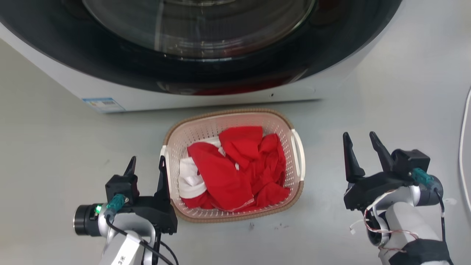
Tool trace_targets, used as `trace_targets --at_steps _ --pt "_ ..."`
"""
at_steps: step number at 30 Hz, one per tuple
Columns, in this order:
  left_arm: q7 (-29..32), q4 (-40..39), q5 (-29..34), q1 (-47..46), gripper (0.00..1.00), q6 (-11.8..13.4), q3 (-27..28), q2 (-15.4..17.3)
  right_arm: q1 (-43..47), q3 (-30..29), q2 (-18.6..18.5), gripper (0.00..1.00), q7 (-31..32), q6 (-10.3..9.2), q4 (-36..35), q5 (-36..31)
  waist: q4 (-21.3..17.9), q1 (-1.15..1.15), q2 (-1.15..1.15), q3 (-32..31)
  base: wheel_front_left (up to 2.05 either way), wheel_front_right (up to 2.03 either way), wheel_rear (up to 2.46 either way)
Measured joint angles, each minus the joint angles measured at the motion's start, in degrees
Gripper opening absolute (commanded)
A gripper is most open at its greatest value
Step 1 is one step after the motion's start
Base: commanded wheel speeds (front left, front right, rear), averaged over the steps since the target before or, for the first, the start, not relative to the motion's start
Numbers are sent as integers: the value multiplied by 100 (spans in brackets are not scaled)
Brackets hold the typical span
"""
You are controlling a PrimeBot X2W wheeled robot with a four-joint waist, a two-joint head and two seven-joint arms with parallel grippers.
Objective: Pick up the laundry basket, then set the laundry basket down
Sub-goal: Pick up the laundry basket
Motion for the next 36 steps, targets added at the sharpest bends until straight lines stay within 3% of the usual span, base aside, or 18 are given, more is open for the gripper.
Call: trace_targets --at_steps 22,36 --pt "-105 1027 -672 -1494 100 0 -379 -27 -1645 321 14 100 90 238 911 -118 175 -1 0 1881 0 0 0" --pt "-339 1748 -961 -2054 100 0 -478 -52 -2084 538 46 100 -86 312 1517 -177 270 -1 0 2740 0 0 0"
